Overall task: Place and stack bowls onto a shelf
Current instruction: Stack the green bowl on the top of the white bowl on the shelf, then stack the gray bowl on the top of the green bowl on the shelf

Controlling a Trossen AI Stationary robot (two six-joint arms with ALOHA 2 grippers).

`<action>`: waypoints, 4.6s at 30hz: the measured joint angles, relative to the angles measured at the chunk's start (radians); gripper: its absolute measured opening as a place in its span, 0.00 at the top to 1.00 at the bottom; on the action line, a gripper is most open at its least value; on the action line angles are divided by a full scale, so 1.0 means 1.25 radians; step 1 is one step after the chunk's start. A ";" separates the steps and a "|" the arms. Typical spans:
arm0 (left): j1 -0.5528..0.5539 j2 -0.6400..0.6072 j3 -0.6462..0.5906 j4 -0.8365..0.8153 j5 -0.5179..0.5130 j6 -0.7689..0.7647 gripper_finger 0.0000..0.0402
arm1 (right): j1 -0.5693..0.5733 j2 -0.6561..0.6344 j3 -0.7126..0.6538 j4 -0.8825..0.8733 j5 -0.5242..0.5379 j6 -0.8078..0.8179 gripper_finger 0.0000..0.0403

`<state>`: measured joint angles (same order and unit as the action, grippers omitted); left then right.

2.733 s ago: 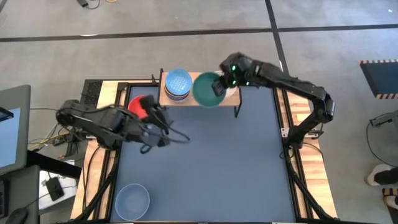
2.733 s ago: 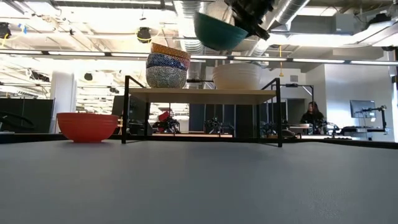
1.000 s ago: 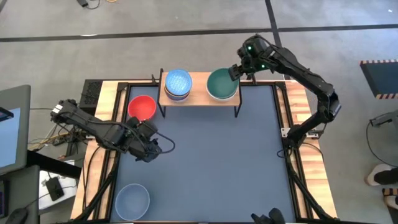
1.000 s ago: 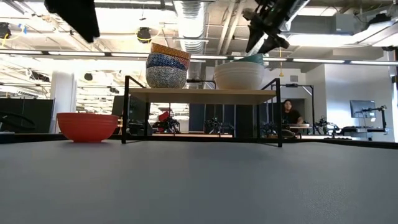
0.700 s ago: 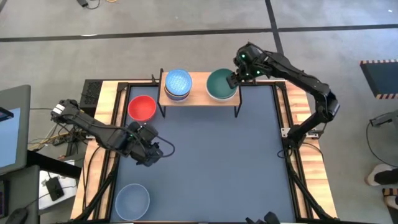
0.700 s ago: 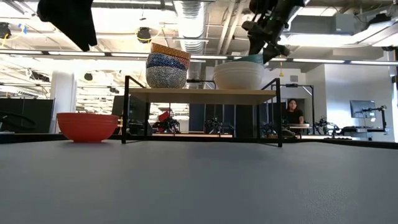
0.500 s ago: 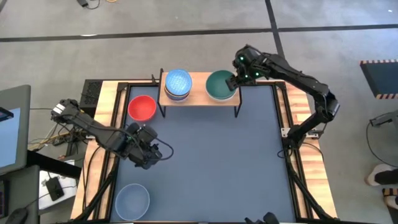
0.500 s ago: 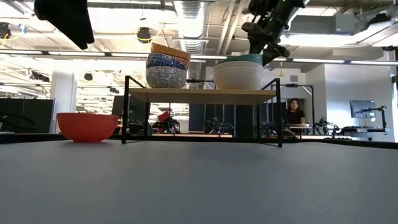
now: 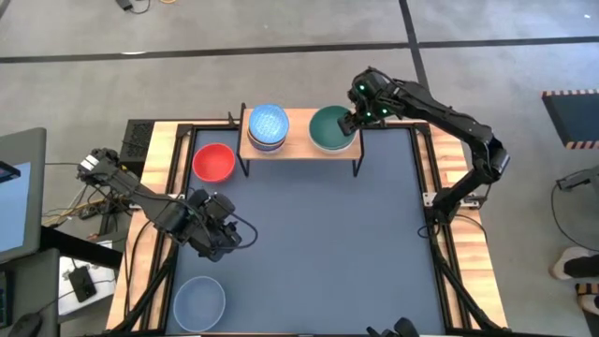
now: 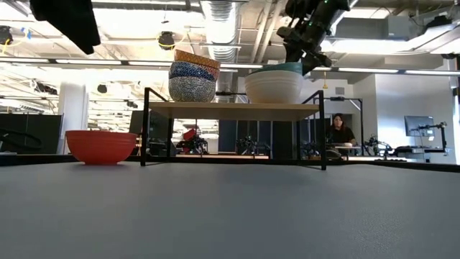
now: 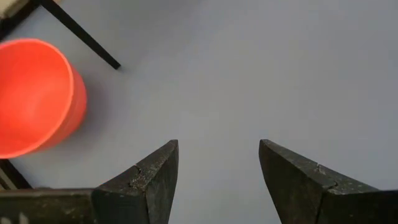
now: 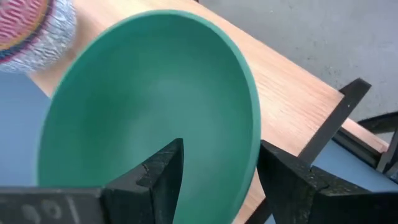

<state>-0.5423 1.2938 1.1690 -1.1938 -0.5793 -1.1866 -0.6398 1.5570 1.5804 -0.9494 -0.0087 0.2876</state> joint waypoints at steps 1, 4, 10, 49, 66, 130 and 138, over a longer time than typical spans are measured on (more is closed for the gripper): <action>-0.004 0.000 0.000 0.000 0.008 -0.006 0.48 | 0.003 -0.003 0.000 0.005 0.001 0.000 0.45; -0.022 0.000 0.000 -0.001 0.029 -0.029 0.48 | 0.010 -0.014 0.000 0.014 0.012 0.008 0.45; -0.067 0.000 0.000 -0.003 0.031 -0.097 0.48 | 0.008 -0.053 0.000 0.017 0.089 0.023 0.45; -0.358 0.001 -0.202 0.298 0.288 -0.223 0.60 | 0.316 -0.224 -0.127 0.245 0.065 0.147 0.51; -0.326 -0.011 -0.357 0.438 0.342 -0.231 0.97 | 0.476 -0.211 -0.127 0.239 0.119 0.210 0.51; 0.502 0.127 0.465 0.069 0.442 0.570 0.66 | 0.576 0.027 0.004 0.006 0.157 -0.802 0.93; 0.478 0.024 0.464 -0.058 0.240 0.496 0.55 | 0.408 0.004 0.094 -0.036 0.225 -0.814 0.92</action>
<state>0.0554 1.3232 1.7486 -1.2658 -0.2798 -0.5672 -0.1299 1.5621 1.6983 -0.9947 0.2723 -0.7293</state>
